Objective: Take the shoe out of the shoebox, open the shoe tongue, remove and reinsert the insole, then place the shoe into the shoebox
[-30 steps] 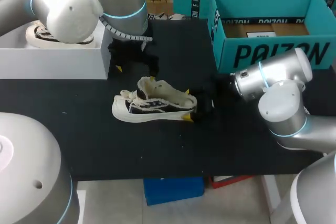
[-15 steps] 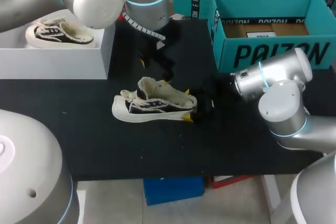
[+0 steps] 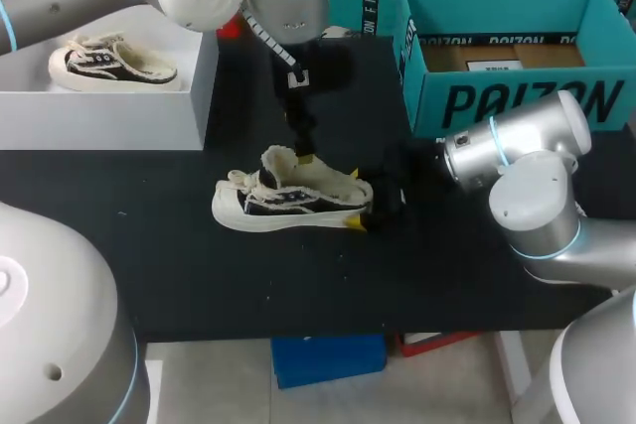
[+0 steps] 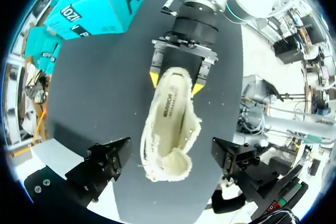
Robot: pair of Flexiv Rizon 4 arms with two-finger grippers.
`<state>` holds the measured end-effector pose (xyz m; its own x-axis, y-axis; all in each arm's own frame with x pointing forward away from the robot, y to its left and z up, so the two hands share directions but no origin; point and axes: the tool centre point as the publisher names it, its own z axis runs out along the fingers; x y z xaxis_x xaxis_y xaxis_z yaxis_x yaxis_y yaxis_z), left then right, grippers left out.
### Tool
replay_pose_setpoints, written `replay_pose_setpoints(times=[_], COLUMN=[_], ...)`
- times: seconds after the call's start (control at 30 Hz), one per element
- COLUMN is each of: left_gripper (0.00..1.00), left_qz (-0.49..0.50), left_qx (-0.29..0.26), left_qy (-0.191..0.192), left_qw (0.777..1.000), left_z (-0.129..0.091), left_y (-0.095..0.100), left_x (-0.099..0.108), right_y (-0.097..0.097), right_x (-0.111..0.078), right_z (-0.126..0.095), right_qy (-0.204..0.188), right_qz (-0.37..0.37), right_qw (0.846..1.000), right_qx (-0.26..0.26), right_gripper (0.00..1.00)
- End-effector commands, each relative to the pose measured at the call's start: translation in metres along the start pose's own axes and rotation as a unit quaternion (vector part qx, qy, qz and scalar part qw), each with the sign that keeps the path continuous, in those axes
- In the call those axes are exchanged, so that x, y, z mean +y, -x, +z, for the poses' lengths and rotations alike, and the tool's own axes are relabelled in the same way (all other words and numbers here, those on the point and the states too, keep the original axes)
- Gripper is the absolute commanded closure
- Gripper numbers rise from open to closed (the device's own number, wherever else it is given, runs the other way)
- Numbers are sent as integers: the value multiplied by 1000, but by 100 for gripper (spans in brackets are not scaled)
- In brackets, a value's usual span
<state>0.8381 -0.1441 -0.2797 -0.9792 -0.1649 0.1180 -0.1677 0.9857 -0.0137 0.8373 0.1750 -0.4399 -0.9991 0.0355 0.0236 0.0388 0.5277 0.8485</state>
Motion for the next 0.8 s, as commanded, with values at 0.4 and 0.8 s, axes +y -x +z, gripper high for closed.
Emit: replay_pose_setpoints(times=[0.4,0.8], left_gripper=[100,100], left_qz=[40,40], left_qx=[27,27], left_qy=[-31,-31], left_qw=[998,998], left_z=[-1,-1], left_y=[3,3], left_x=[-7,-7], right_y=[1,1], right_x=[-3,-3], right_z=[2,2], right_qy=[-1,-1], right_qz=[1,1], right_qw=[1000,1000], right_qx=[0,0], right_gripper=[100,100])
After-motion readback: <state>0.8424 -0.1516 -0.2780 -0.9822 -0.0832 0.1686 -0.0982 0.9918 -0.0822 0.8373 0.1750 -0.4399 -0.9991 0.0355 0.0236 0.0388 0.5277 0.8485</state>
